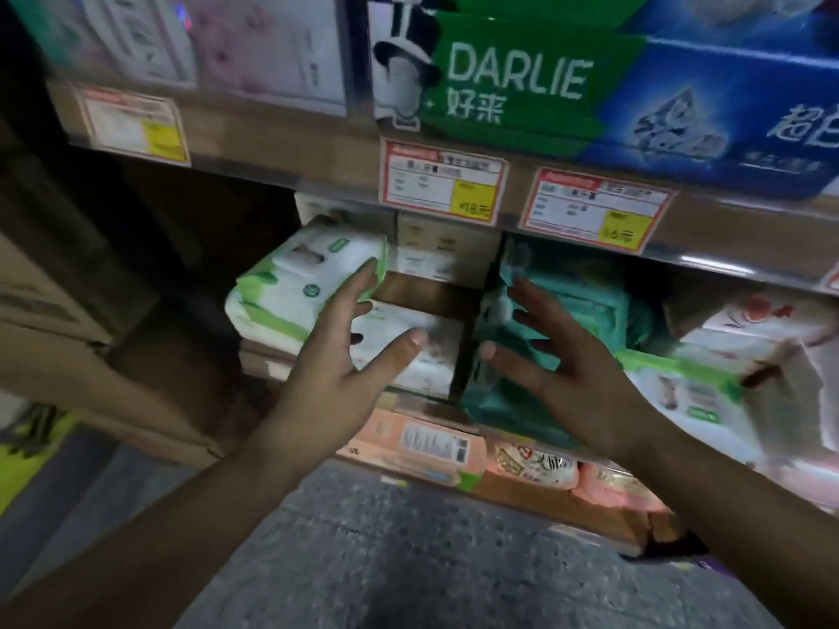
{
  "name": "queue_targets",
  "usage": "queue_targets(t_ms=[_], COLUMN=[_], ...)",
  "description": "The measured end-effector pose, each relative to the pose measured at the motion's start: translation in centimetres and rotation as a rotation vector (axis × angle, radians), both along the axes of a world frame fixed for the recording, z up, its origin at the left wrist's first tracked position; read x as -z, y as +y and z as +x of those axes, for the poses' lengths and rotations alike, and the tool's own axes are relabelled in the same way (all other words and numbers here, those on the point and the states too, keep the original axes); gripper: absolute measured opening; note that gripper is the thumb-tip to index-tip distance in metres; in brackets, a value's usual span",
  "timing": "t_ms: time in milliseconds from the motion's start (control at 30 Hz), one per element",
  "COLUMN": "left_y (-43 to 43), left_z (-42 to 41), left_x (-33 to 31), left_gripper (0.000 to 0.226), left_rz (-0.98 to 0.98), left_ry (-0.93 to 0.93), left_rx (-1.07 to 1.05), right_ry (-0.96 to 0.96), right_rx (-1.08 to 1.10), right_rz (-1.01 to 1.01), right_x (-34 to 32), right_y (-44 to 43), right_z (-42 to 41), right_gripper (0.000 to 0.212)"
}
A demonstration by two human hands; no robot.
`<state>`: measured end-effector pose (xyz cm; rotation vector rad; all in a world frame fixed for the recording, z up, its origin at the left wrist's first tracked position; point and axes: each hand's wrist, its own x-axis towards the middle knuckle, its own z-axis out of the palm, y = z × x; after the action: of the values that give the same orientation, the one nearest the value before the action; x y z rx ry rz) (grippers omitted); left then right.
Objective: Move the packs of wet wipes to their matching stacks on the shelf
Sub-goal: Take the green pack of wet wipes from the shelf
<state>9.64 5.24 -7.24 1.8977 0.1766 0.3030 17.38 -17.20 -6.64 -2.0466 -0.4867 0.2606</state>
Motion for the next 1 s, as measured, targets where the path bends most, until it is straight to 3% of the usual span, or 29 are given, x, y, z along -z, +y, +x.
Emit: queue_targets(t_ms=[267,400,667,867,933,1000], left_y=[5.7,7.8,10.3,9.2,9.2,9.2], left_z=[-0.6,0.2,3.1,4.3,4.5,4.4], left_x=[0.7,2.4,5.3,5.5,5.7,5.9], left_gripper=[0.064,0.099,0.136,0.132,0.124,0.113], left_rz=[0.197,0.337,0.065,0.128,0.126,0.117], left_ry=[-0.177,-0.064,0.158,0.109,0.077,0.04], left_rx=[-0.212,-0.365,-0.376,-0.397,-0.4,-0.398], right_ry=[0.071,0.108,0.195,0.287,0.277,0.311], right_rx=[-0.114,-0.1,-0.084,-0.064,-0.067,-0.076], right_rz=[0.05,0.078,0.089,0.154,0.164,0.198], right_x=[1.0,1.5,2.9,5.2,5.2,5.3], right_y=[7.4,11.2,16.3,17.7,17.8,17.6], right_z=[2.8,3.8,5.8,6.4,6.4,6.4], right_gripper=[0.088,0.086,0.072,0.077,0.082,0.074])
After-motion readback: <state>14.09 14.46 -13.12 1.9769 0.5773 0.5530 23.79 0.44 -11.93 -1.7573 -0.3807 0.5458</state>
